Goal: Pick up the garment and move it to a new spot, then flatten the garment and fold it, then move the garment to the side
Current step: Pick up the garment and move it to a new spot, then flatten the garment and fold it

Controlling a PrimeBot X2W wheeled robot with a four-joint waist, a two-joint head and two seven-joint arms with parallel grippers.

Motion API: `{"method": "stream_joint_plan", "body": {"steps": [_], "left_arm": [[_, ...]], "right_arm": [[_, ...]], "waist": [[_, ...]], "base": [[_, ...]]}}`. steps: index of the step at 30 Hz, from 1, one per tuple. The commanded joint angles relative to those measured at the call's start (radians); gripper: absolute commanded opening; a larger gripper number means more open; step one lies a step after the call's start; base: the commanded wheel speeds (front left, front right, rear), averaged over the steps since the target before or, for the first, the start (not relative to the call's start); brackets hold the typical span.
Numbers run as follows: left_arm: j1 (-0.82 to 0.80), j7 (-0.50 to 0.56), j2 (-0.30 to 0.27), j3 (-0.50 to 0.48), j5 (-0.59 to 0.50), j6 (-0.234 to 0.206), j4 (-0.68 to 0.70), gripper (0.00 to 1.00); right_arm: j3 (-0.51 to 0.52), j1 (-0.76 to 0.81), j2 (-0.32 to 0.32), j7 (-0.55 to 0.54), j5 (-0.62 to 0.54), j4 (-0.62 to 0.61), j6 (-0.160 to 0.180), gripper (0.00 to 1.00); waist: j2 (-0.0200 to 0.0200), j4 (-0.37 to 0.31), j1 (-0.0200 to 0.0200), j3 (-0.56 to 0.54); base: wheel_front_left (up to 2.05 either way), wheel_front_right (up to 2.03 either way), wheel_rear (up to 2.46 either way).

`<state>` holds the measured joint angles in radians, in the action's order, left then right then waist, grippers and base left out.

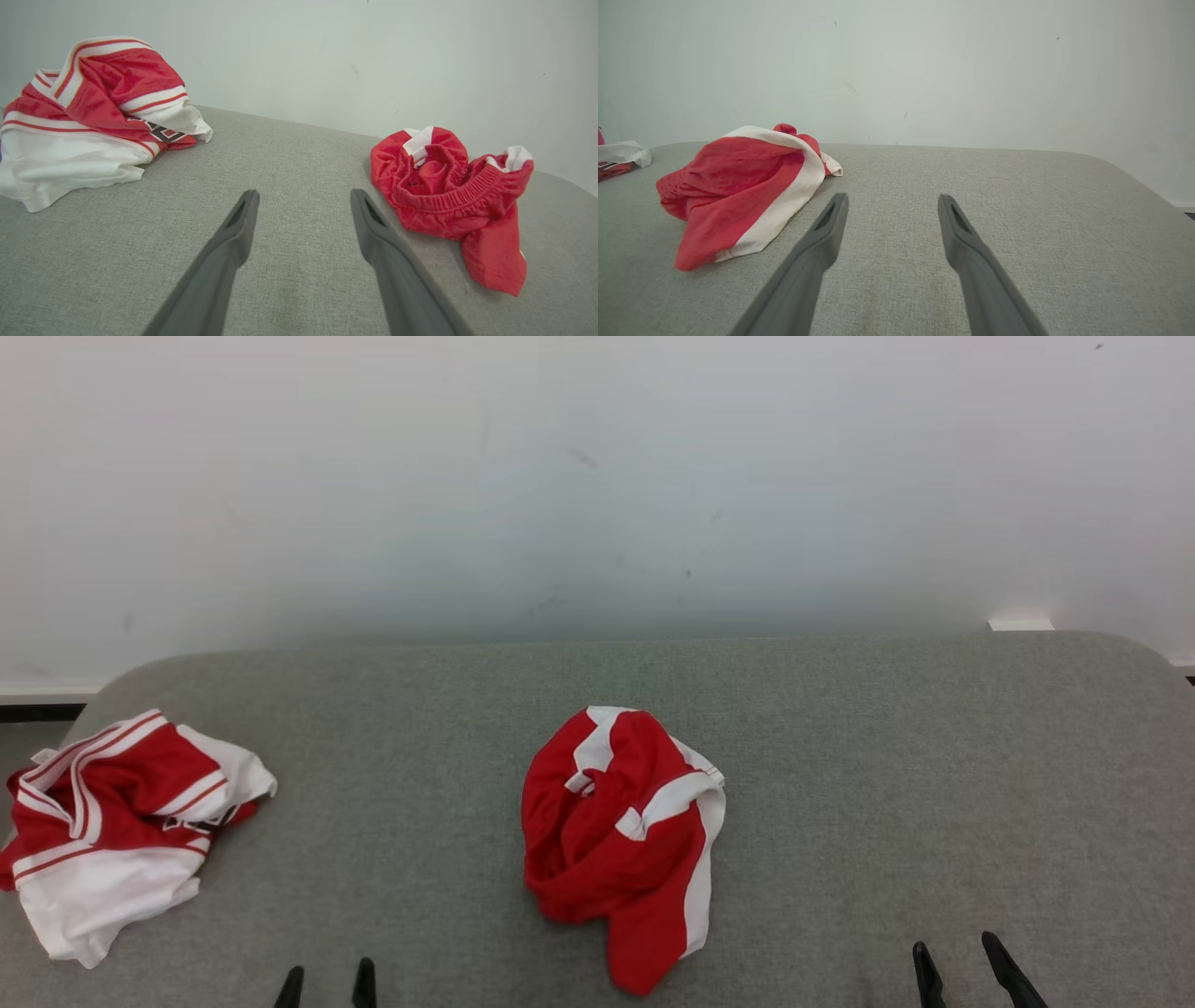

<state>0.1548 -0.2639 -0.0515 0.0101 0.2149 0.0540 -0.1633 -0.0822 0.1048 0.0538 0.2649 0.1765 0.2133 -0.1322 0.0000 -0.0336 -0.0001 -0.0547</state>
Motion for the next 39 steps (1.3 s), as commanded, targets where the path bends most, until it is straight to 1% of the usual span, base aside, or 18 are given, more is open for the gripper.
{"method": "stream_joint_plan", "body": {"steps": [1, 7, 11, 14, 17, 21, 23, 26, 29, 31, 35, 36, 37, 38, 39], "left_arm": [[-0.005, -0.001, -0.001, -0.003, -0.005, 0.006, -0.004, 1.00], [-0.017, -0.001, 0.000, -0.002, -0.002, 0.014, -0.005, 1.00], [-0.045, -0.001, 0.000, 0.022, -0.021, 0.026, -0.013, 1.00], [-0.094, -0.001, -0.001, 0.058, -0.056, 0.044, -0.052, 1.00], [-0.170, -0.001, -0.017, 0.102, -0.076, 0.058, -0.122, 1.00], [-0.293, 0.031, -0.056, 0.202, -0.097, 0.073, -0.246, 1.00], [-0.346, 0.061, -0.079, 0.250, -0.087, 0.076, -0.298, 1.00], [-0.415, 0.106, -0.123, 0.347, -0.039, 0.076, -0.359, 1.00], [-0.464, 0.160, -0.178, 0.428, 0.010, 0.074, -0.410, 1.00], [-0.485, 0.188, -0.207, 0.460, 0.038, 0.074, -0.438, 1.00], [-0.505, 0.220, -0.234, 0.504, 0.098, 0.074, -0.467, 1.00], [-0.504, 0.227, -0.233, 0.516, 0.114, 0.074, -0.471, 0.72], [-0.506, 0.234, -0.235, 0.531, 0.129, 0.074, -0.474, 0.16], [-0.509, 0.242, -0.237, 0.543, 0.151, 0.074, -0.476, 0.00], [-0.512, 0.250, -0.238, 0.556, 0.168, 0.074, -0.475, 0.00]], "right_arm": [[-0.001, 0.004, -0.002, -0.001, 0.002, 0.004, 0.003, 1.00], [-0.006, -0.004, -0.002, -0.001, -0.003, 0.006, 0.003, 1.00], [-0.015, -0.016, -0.003, -0.001, -0.006, 0.006, 0.003, 1.00], [-0.025, -0.026, 0.001, -0.001, -0.008, 0.007, 0.003, 1.00], [-0.034, -0.040, 0.005, -0.001, -0.008, 0.011, 0.003, 1.00], [-0.047, -0.049, 0.007, -0.001, -0.006, 0.017, 0.003, 1.00], [-0.049, -0.054, 0.008, -0.001, -0.005, 0.019, 0.003, 1.00], [-0.050, -0.057, 0.009, -0.001, -0.005, 0.022, 0.003, 1.00], [-0.054, -0.055, 0.008, -0.001, -0.004, 0.025, 0.003, 1.00], [-0.054, -0.055, 0.008, -0.001, -0.003, 0.027, 0.003, 1.00], [-0.050, -0.055, 0.008, -0.001, -0.002, 0.024, 0.003, 1.00], [-0.051, -0.055, 0.008, -0.001, -0.003, 0.024, 0.003, 1.00], [-0.051, -0.055, 0.007, -0.001, -0.003, 0.024, 0.003, 1.00], [-0.051, -0.054, 0.007, -0.001, -0.004, 0.024, 0.003, 1.00], [-0.050, -0.054, 0.007, -0.001, -0.004, 0.024, 0.003, 1.00]], "waist": [[0.0000, -0.002, 0.0001, 0.001], [0.0000, -0.014, 0.0001, 0.007], [0.0000, -0.029, 0.0001, 0.021], [0.0000, -0.048, 0.0001, 0.035], [0.0000, -0.075, 0.0001, 0.045], [0.0000, -0.119, 0.0001, 0.058], [0.0000, -0.143, 0.0001, 0.064], [0.0000, -0.178, 0.0001, 0.070], [0.0000, -0.207, 0.0001, 0.072], [0.0000, -0.223, 0.0001, 0.072], [0.0000, -0.240, 0.0001, 0.075], [0.0000, -0.242, 0.0001, 0.076], [0.0000, -0.244, 0.0001, 0.076], [0.0000, -0.245, 0.0001, 0.076], [0.0000, -0.246, 0.0001, 0.075]], "base": [[0.00, 0.00, 0.00], [0.00, 0.00, 0.00], [0.00, 0.00, 0.00], [0.00, 0.00, 0.00], [0.00, 0.00, 0.00], [0.00, 0.00, 0.00], [0.00, 0.00, 0.00], [0.00, 0.00, 0.00], [0.00, 0.00, 0.00], [0.00, 0.00, 0.00], [0.00, 0.00, 0.00], [0.00, 0.00, 0.00], [0.00, 0.00, 0.00], [0.00, 0.00, 0.00], [0.00, 0.00, 0.00]]}}
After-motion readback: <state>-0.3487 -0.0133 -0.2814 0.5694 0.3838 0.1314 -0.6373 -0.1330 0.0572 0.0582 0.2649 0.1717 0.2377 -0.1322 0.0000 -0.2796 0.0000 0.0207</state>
